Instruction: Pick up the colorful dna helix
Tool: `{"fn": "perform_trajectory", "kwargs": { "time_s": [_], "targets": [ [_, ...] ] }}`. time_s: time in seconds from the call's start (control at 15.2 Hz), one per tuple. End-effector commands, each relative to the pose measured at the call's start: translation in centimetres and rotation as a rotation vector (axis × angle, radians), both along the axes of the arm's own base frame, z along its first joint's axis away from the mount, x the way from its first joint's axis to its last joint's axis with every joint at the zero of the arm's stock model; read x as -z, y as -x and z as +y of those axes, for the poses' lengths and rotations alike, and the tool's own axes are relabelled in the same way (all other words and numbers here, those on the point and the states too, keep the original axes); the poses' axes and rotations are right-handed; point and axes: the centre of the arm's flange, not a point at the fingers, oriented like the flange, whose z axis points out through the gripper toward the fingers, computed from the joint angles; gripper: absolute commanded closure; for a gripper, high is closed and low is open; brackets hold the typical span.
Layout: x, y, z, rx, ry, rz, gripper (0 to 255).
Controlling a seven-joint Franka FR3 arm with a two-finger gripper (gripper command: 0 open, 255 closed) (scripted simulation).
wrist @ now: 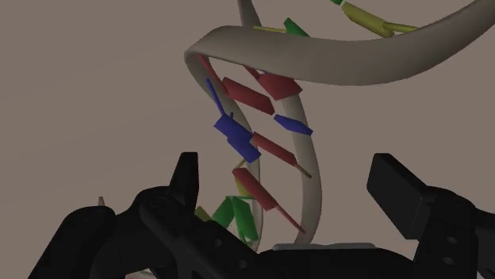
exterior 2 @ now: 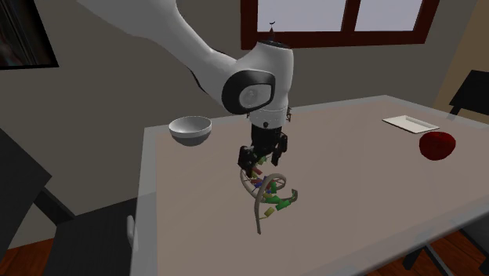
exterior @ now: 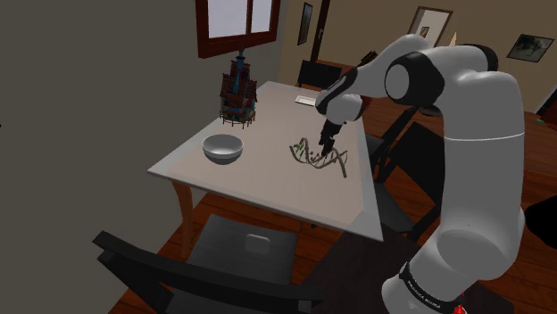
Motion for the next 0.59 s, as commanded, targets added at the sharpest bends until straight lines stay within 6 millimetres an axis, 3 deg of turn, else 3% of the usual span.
{"fn": "perform_trajectory", "kwargs": {
  "time_s": [0.0, 0.4, 0.53],
  "targets": [
    [1.0, -0.6, -0.3, -0.011, -0.002, -0.004, 0],
    [4.4, -0.6, -0.3, -0.011, -0.002, -0.004, 0],
    [4.4, -0.6, -0.3, -0.011, -0.002, -0.004, 0]
  ]
}}
